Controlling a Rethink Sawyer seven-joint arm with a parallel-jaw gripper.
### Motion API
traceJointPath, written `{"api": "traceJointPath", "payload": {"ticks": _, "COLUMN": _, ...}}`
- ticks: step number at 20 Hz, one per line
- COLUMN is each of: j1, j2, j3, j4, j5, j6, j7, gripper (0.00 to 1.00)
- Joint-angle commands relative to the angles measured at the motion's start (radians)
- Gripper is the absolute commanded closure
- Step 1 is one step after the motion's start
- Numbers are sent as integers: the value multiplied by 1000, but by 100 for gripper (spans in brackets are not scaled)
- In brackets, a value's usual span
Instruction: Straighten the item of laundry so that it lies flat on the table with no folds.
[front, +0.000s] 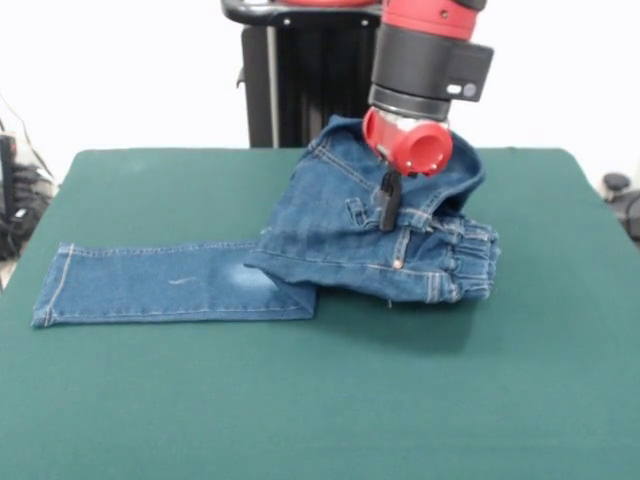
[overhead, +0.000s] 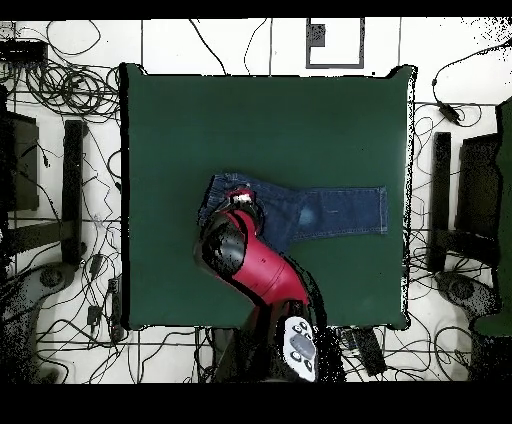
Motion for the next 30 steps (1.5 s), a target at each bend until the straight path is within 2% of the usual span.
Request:
{"api": "traceJointPath", "payload": {"ticks": 1, "j1": 108, "j2": -25, "j3": 17, "j4": 27, "j5": 72, "j6": 144, "j7": 216, "gripper": 100}}
{"api": "traceJointPath", "payload": {"ticks": 10, "j1": 250, "j2": 55, "j3": -76, "j4": -73, "j5": 187, "j6": 199, "j7": 277, "gripper": 100}}
{"api": "traceJointPath", "payload": {"ticks": 22, "j1": 250, "j2": 96, "j3": -63, "j4": -108, "j5": 242, "j6": 183, "j7": 248, "gripper": 100}}
{"api": "traceJointPath", "payload": {"ticks": 30, "j1": 360, "j2": 178, "j3": -202, "j4": -219, "j5": 286, "j6": 313, "j7": 320, "gripper": 100}}
